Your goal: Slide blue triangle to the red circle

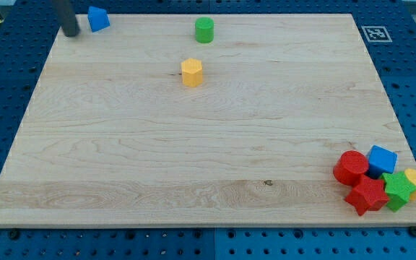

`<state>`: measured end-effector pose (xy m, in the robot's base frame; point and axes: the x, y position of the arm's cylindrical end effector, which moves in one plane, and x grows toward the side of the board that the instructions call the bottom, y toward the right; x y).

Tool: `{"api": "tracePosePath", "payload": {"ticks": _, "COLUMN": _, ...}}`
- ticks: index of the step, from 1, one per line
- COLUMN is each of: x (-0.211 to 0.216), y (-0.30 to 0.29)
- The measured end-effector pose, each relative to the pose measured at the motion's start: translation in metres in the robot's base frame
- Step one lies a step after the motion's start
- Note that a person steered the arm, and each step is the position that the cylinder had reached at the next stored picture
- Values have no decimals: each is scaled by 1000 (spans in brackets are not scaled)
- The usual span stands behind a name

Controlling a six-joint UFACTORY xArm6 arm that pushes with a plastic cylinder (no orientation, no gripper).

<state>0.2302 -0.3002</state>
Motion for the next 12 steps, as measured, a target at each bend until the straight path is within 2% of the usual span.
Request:
{"api": "tracePosePath", "payload": {"ticks": 1, "x": -29, "y": -2}}
{"api": "tracePosePath", "payload": {"ticks": 2, "x": -39, "y": 8}}
{"api": "tracePosePath", "payload": {"ticks": 4, "x": -38, "y": 64}}
{"api": "tracePosePath", "payload": {"ticks": 8, "x": -28, "y": 65}}
{"api": "tracePosePath", "payload": {"ticks": 12, "x": -6, "y": 141}}
